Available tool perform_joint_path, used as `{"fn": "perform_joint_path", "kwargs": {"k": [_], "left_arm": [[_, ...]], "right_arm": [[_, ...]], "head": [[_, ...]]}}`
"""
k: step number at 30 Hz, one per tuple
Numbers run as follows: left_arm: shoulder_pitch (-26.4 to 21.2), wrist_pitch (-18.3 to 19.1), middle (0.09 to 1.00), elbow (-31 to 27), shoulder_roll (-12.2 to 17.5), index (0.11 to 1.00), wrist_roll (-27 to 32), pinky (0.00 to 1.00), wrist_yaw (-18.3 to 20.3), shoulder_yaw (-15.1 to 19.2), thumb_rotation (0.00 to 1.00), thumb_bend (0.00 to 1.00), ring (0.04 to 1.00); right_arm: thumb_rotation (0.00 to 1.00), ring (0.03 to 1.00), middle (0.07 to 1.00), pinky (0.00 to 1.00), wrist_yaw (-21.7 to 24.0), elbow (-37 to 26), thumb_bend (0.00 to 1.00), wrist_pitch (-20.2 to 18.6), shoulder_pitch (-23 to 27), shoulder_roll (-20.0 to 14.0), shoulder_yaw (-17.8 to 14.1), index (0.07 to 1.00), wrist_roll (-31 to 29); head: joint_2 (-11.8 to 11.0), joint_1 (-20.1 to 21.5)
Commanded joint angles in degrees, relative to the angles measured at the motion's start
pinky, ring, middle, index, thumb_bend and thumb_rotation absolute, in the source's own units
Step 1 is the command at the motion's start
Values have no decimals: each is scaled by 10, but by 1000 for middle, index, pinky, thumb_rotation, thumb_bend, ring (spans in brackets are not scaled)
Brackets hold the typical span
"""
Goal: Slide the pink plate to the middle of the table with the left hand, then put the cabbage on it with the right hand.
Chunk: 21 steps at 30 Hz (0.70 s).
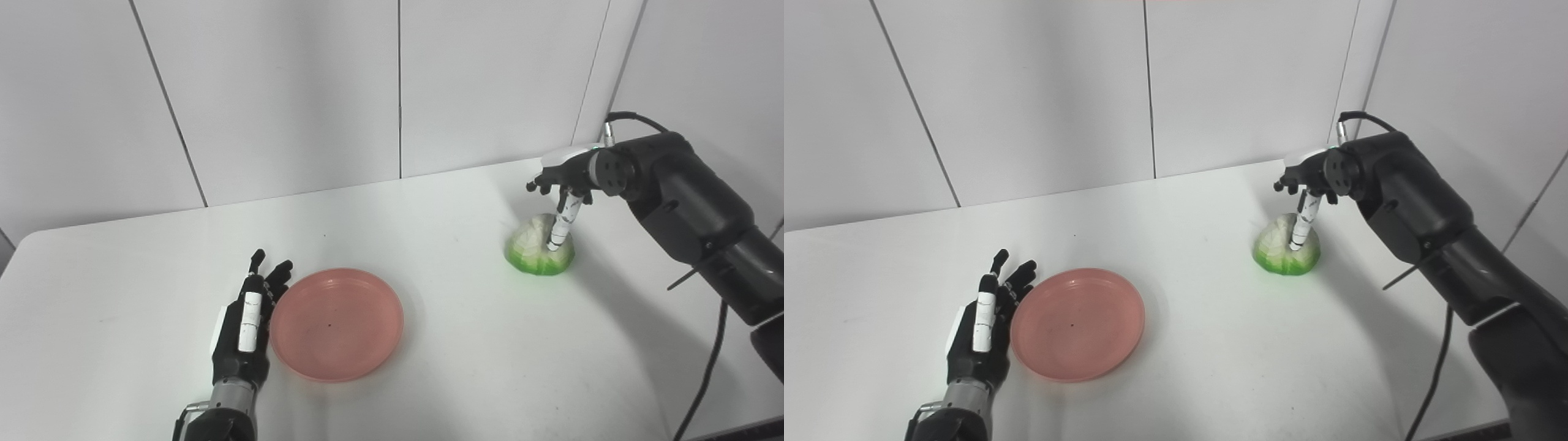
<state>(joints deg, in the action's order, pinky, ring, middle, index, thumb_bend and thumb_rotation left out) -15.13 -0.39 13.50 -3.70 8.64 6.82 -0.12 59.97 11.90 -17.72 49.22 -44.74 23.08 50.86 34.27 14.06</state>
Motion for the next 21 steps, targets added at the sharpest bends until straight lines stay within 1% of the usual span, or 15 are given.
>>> {"fn": "perform_joint_path", "kwargs": {"k": [1, 3, 5, 6, 7, 8, 10, 11, 12, 14, 15, 18, 20, 21], "left_arm": [[0, 21, 841, 5, -5, 1000, 1, 933, -5, -1, 881, 1000, 898], [-1, 22, 844, 5, -5, 1000, 1, 933, -5, -1, 885, 1000, 898], [-1, 24, 837, 5, -6, 1000, 2, 946, -6, -1, 883, 1000, 899], [-1, 25, 835, 4, -6, 1000, 3, 949, -6, -1, 883, 1000, 897], [-1, 26, 835, 4, -6, 1000, 3, 953, -5, -1, 883, 1000, 898], [-1, 27, 836, 4, -6, 1000, 3, 959, -5, -1, 884, 1000, 899], [-1, 28, 834, 3, -5, 1000, 1, 961, -4, -3, 889, 1000, 902], [0, 28, 833, 2, -5, 1000, 0, 963, -4, -3, 890, 1000, 903], [0, 28, 832, 2, -6, 1000, -1, 964, -4, -4, 891, 1000, 904], [0, 28, 830, 3, -6, 1000, -2, 960, -5, -5, 891, 1000, 902], [0, 28, 829, 3, -7, 1000, -3, 956, -6, -5, 890, 1000, 899], [-1, 27, 826, 4, -8, 1000, -5, 955, -8, -7, 894, 1000, 894], [0, 29, 822, 3, -8, 1000, -6, 949, -11, -9, 896, 1000, 887], [0, 30, 824, 2, -8, 1000, -6, 947, -11, -9, 897, 1000, 886]], "right_arm": [[314, 899, 954, 695, -14, 3, 1000, 6, 27, -16, -9, 913, -3], [274, 890, 938, 730, -13, 12, 1000, 7, 25, -12, -13, 914, -18], [291, 872, 915, 723, -12, 19, 1000, 9, 24, -10, -16, 912, -34], [314, 900, 927, 767, -7, 21, 1000, 5, 22, -9, -23, 917, -51], [320, 917, 942, 788, 0, 22, 1000, -1, 21, -7, -27, 923, -66], [324, 923, 952, 789, 4, 22, 1000, -5, 20, -7, -30, 926, -77], [313, 891, 942, 735, 9, 19, 1000, -17, 15, -5, -32, 919, -91], [306, 870, 926, 704, 10, 17, 1000, -21, 12, -4, -31, 914, -96], [303, 865, 917, 701, 12, 17, 1000, -23, 10, -3, -29, 910, -99], [309, 867, 909, 728, 14, 19, 1000, -24, 8, -2, -21, 911, -100], [316, 870, 913, 727, 14, 20, 1000, -24, 7, -1, -18, 912, -101], [322, 907, 938, 781, 6, 25, 1000, -10, 4, 3, -9, 919, -105], [340, 905, 947, 777, 4, 28, 1000, -7, 4, 5, -4, 920, -106], [346, 881, 933, 740, 3, 29, 1000, -7, 3, 7, -2, 920, -107]], "head": [[0, -2], [0, -3], [0, -4], [0, -4], [0, -4], [0, -4], [2, -7], [3, -7], [1, -9], [1, -9], [1, -10], [4, -14], [5, -15], [5, -16]]}}
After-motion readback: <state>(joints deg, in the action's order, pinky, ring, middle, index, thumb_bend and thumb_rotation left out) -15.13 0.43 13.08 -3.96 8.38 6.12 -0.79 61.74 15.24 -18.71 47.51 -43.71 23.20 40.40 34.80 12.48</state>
